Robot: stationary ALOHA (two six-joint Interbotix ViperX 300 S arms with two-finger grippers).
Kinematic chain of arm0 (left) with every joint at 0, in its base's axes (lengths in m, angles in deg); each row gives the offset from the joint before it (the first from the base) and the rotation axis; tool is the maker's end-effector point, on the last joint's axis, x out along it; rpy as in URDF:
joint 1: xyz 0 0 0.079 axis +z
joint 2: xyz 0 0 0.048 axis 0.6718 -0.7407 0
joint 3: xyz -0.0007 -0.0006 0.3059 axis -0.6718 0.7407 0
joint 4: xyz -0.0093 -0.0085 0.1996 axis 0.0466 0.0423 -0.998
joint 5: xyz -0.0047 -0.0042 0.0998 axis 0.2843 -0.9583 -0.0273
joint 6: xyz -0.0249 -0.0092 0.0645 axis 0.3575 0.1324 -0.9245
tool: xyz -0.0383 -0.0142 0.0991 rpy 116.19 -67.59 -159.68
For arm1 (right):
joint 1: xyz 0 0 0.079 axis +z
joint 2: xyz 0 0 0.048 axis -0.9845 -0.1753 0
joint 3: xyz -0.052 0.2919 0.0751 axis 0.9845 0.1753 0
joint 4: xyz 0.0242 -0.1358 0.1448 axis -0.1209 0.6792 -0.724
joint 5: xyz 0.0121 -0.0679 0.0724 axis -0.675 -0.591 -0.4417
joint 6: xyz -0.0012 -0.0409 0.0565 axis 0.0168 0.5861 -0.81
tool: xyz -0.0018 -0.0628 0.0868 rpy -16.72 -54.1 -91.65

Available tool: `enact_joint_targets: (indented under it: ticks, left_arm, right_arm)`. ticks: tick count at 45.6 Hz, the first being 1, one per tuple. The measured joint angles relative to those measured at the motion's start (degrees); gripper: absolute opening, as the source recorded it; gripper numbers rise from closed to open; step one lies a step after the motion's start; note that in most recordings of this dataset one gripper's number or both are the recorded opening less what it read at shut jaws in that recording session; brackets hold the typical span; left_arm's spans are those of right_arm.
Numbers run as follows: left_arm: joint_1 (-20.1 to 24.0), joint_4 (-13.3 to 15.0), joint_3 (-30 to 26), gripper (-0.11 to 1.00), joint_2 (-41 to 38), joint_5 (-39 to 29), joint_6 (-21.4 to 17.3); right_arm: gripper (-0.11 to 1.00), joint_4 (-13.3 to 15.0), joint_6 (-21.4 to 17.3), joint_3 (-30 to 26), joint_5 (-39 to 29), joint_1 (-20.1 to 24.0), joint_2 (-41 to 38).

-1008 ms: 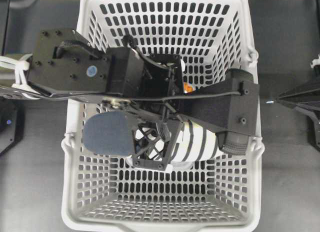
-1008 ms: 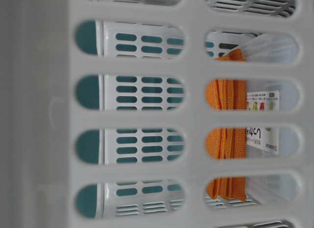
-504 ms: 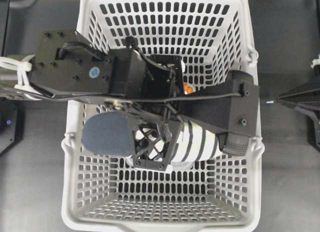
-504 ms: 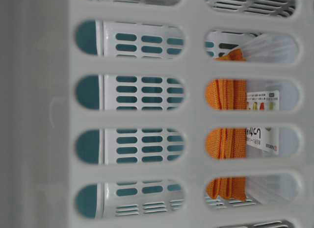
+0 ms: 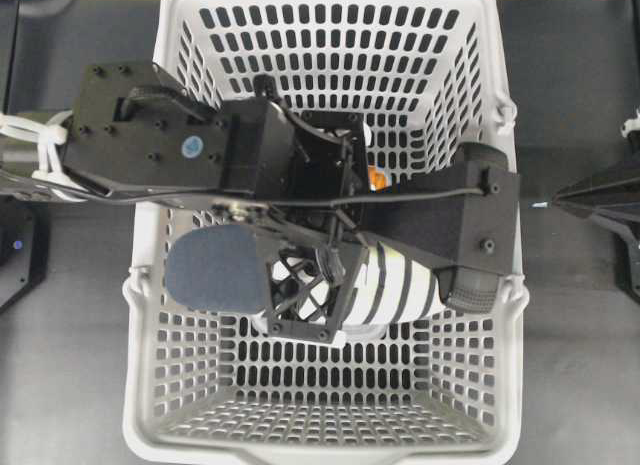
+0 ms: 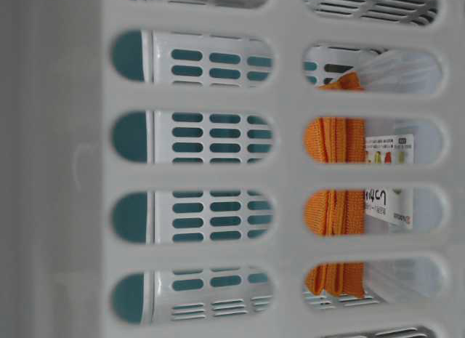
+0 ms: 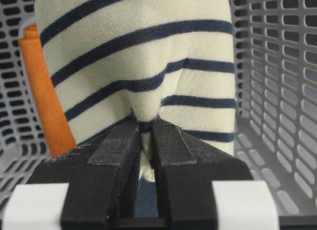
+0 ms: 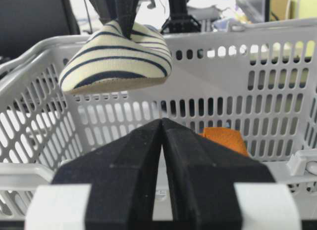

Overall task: Pick up the slipper from the shopping basket with the left arm.
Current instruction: 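Hold the slipper raised above the basket with the left gripper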

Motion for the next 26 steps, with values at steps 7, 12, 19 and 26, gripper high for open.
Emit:
enact_joint_targets:
  ticks: [7,12,19,26]
  left_arm:
    - [0.09,0.00,0.00,0.06,0.00,0.00,-0.09]
    - [0.09,0.00,-0.09,0.06,0.00,-0.18,-0.09]
    - [0.00,0.00,0.00,0.06,0.00,-0.79,-0.09]
    - [0.09,0.00,0.00,0.06,0.00,-1.41,-0.09]
  right_arm:
    - [0.00,0.00,0.00,0.00,0.09,-0.09,0.00]
    - [0.00,0.00,0.00,0.00,0.00,-0.09,0.18]
    - [0.00,0.00,0.00,0.09,0.00,0.00,0.35]
    - [0.00,-0.09,0.00,0.09,0.00,0.00,0.70]
